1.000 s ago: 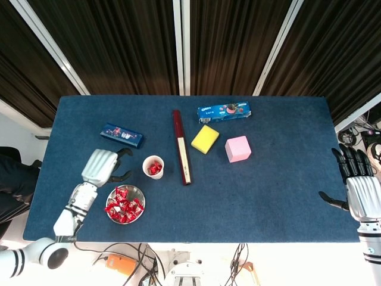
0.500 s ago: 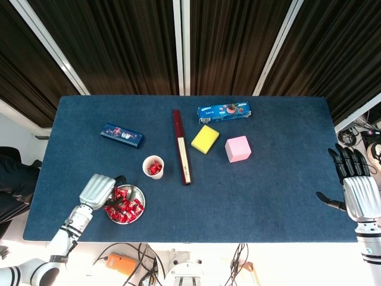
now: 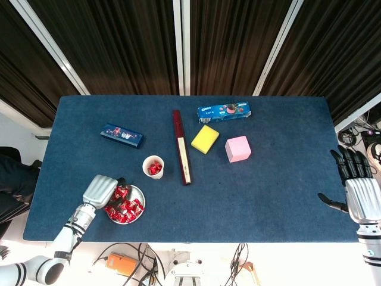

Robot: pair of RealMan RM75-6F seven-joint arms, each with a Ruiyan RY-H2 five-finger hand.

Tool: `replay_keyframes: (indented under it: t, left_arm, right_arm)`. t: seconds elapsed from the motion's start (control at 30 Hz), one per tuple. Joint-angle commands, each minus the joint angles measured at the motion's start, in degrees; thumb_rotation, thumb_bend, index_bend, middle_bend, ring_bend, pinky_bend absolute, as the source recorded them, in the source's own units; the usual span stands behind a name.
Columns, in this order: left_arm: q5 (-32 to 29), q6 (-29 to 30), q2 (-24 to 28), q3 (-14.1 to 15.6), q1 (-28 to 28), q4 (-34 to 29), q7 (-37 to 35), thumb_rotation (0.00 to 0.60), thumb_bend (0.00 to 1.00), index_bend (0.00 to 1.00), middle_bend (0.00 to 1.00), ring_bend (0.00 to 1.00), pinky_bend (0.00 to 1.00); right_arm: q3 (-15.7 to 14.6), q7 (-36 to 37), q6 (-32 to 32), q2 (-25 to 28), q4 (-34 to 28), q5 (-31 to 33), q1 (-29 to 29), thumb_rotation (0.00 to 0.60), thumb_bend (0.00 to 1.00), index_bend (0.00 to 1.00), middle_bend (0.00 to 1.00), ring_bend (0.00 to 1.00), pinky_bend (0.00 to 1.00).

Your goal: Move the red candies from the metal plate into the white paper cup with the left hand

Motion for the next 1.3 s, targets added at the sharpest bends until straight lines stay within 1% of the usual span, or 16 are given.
replay_keyframes:
  t: [0.03, 0.33, 0.43, 0.6, 0.7, 0.8, 0.9, 1.0, 1.1, 1.23, 1.3]
  left_arm:
    - [-0.5, -0.4, 0.1, 0.0, 0.0, 0.0, 0.6, 0.6, 0.23, 0.45, 0.97, 0.86, 0.75]
    - [-1.0, -1.3, -0.4, 0.0, 0.2, 1.0, 1.0, 0.6, 0.27, 0.48, 0.97, 0.86, 0.75]
    - [-0.9, -1.4, -0.7, 0.0, 0.2, 1.5, 0.5, 0.6, 0.29, 0.51, 0.97, 0.86, 0.75]
    - [-0.6, -1.9, -0.8, 0.0, 0.2, 1.8, -0.5, 0.6, 0.36, 0.57, 0.97, 0.86, 0.75]
    - [0.0, -1.1, -0.2, -0.3, 0.6, 0.7, -2.2, 0.6, 0.37, 0.58, 0.97, 0.86, 0.75]
    - [1.4, 0.2, 1.4, -0.9, 0.9, -1.5, -5.6, 0.599, 0.38, 0.58, 0.97, 0.86, 0.75]
    - [3.1, 1.8, 2.9, -1.8, 0.9, -3.4, -8.1, 0.598, 0.38, 0.58, 0.97, 0.86, 0.75]
    - [4.1, 2.8, 4.3, -3.4, 0.4, -5.3, -10.8, 0.596, 0.39, 0.58, 0.97, 0.86, 0.75]
    - [4.6, 2.9, 5.0, -5.9, -1.1, -6.6, -12.6, 0.596, 0.38, 0.58, 0.97, 0.86, 0.75]
    - [3.3, 0.2, 4.3, -9.8, -5.0, -6.8, -13.6, 0.596, 0.38, 0.58, 0.97, 0.86, 0.75]
    - [2.5, -1.3, 3.7, -11.1, -6.7, -6.3, -12.6, 0.596, 0.38, 0.58, 0.97, 0.86, 0.75]
  right_arm:
    - [0.0, 0.0, 0.0, 0.0, 0.0, 0.0, 0.0, 0.6, 0.16, 0.0, 0.06, 0.0, 0.0]
    - [0.0, 0.0, 0.0, 0.0, -0.1, 0.2, -0.1, 0.6, 0.16, 0.0, 0.06, 0.0, 0.0]
    - [0.0, 0.0, 0.1, 0.0, -0.1, 0.2, -0.2, 0.6, 0.16, 0.0, 0.06, 0.0, 0.01]
    - [0.0, 0.1, 0.1, 0.0, -0.1, 0.2, -0.2, 0.6, 0.16, 0.0, 0.06, 0.0, 0.01]
    - [0.0, 0.2, 0.2, -0.1, 0.0, 0.2, -0.2, 0.6, 0.16, 0.0, 0.06, 0.0, 0.01]
    - [0.0, 0.3, 0.2, -0.1, 0.1, 0.0, -0.2, 0.6, 0.16, 0.0, 0.06, 0.0, 0.01]
    - [0.0, 0.5, 0.2, -0.2, 0.2, -0.1, -0.1, 0.6, 0.16, 0.0, 0.06, 0.0, 0.01]
    - [0.0, 0.6, 0.3, -0.2, 0.3, -0.3, -0.2, 0.6, 0.16, 0.0, 0.06, 0.0, 0.01]
    - [0.0, 0.7, 0.4, -0.2, 0.4, -0.4, -0.2, 0.6, 0.16, 0.0, 0.06, 0.0, 0.01]
    - [-0.1, 1.3, 0.3, -0.3, 0.9, -0.3, -0.2, 0.6, 0.16, 0.0, 0.06, 0.0, 0.01]
    - [-0.2, 1.7, 0.3, -0.3, 1.2, -0.2, -0.3, 0.6, 0.16, 0.0, 0.06, 0.0, 0.01]
